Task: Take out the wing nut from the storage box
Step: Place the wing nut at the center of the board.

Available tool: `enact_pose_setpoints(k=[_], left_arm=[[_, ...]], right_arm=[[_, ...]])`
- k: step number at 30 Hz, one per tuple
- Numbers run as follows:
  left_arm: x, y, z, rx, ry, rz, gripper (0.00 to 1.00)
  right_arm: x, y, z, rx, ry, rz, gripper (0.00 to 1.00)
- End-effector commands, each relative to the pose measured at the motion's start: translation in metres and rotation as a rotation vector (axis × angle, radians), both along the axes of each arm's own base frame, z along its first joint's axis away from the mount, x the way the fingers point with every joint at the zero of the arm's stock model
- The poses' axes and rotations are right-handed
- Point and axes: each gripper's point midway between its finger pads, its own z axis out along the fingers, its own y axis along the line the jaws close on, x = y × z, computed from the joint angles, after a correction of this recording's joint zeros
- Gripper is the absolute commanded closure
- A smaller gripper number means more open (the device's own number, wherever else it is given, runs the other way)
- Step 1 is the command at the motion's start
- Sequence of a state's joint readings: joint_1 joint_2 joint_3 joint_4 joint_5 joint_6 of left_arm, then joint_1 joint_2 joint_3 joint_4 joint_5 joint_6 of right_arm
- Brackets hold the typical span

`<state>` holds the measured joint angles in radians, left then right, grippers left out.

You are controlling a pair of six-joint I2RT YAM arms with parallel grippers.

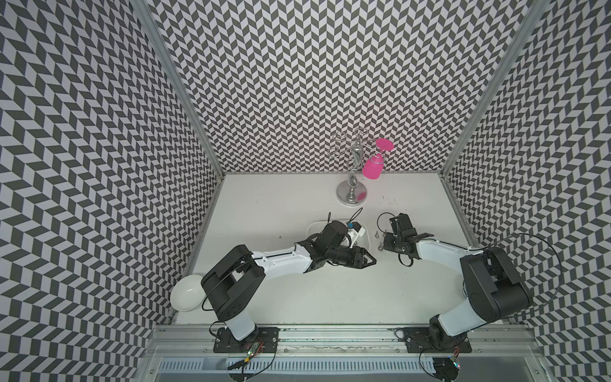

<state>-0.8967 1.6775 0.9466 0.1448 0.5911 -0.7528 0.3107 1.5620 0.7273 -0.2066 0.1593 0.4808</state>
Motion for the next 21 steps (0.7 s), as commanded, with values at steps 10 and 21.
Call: enact_pose_setpoints(k=[10, 21], left_arm=[[0.027, 0.036, 0.03, 0.004, -0.063, 0.057, 0.49], [0.088, 0.141, 0.04, 0.012, -0.095, 0.281, 0.47]], right_arm=[[0.012, 0.003, 0.026, 0.022, -0.083, 0.003, 0.7], [0.025, 0.106, 0.098, 0.077, -0.295, 0.342, 0.67]])
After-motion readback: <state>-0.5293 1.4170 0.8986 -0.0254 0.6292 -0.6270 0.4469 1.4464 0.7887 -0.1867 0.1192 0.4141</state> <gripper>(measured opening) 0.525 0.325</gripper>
